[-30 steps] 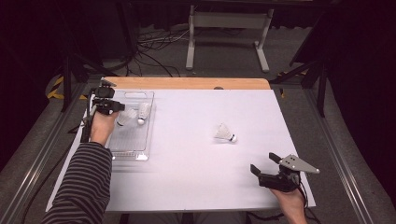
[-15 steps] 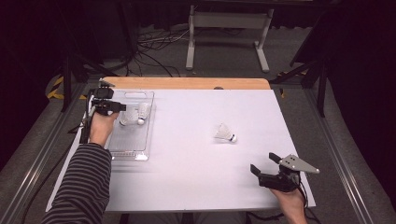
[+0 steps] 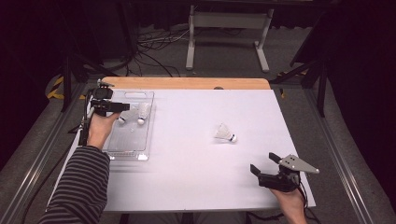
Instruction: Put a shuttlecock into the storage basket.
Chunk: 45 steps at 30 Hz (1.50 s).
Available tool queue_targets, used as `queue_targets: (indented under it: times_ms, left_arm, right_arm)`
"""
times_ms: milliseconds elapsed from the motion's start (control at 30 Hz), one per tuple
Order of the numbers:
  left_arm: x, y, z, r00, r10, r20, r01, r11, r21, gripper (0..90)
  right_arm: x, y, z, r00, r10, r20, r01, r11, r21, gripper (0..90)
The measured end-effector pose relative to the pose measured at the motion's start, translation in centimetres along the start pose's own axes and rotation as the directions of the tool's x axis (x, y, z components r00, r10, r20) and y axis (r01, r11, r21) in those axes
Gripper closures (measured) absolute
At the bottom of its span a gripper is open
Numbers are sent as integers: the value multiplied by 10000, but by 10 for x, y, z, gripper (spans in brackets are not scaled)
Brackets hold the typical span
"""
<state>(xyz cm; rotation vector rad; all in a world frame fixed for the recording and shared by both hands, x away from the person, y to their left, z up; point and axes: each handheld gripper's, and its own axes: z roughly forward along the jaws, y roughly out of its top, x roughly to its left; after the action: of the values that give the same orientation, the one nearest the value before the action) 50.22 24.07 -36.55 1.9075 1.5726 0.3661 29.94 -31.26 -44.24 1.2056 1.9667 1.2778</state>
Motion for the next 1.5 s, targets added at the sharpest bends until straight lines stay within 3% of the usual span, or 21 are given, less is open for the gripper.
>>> queue_targets:
  times_ms: [267, 533, 733, 967, 1133, 1500]
  left_arm:
    - [-4, -5, -7, 10000, 59, -7, -59, 9996, -259, 373]
    - [-10, -10, -18, 9991, 415, 25, -412, 9972, -632, 331]
    - [-15, -15, -24, 9969, 772, 180, -751, 9923, -984, 321]
    - [-19, -21, -28, 9945, 1004, 300, -968, 9897, -1053, 316]
    - [-22, -27, -33, 9907, 1312, 368, -1255, 9837, -1286, 311]
    - [-24, -42, -42, 9862, 1549, 579, -1440, 9765, -1601, 306]
  right_arm:
    - [0, 0, 0, 10000, -15, 10, 15, 10000, -31, 107]
    - [1, 0, 0, 10000, 10, 15, -9, 10000, -36, 107]
    - [1, 1, 0, 10000, -10, 29, 10, 10000, -23, 107]
    - [1, 1, 0, 10000, -12, 25, 12, 10000, -26, 107]
    - [1, 1, 0, 10000, 6, 22, -6, 10000, -37, 107]
    - [1, 1, 0, 10000, -6, 19, 6, 10000, -31, 107]
